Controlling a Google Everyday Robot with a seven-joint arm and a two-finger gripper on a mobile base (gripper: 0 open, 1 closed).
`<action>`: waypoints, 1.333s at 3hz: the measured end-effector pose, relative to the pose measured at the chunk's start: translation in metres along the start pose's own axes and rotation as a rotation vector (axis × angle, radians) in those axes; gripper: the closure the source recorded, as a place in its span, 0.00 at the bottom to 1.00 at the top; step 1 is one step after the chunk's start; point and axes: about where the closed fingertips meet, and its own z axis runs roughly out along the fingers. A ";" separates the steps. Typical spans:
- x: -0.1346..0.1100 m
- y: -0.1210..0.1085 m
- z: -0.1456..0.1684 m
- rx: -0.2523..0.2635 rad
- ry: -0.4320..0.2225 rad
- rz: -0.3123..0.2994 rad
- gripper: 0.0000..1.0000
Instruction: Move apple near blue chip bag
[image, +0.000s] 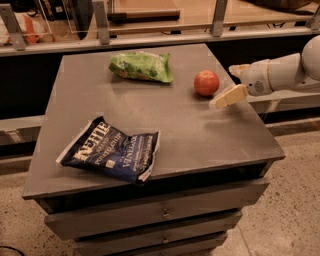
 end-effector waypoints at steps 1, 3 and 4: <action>-0.006 -0.001 0.010 -0.008 -0.025 0.003 0.00; -0.010 -0.001 0.022 -0.033 -0.053 0.001 0.13; -0.011 0.001 0.024 -0.050 -0.065 -0.002 0.37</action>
Offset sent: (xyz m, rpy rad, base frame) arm 0.0172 0.0172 0.0000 0.0534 -0.0222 0.0172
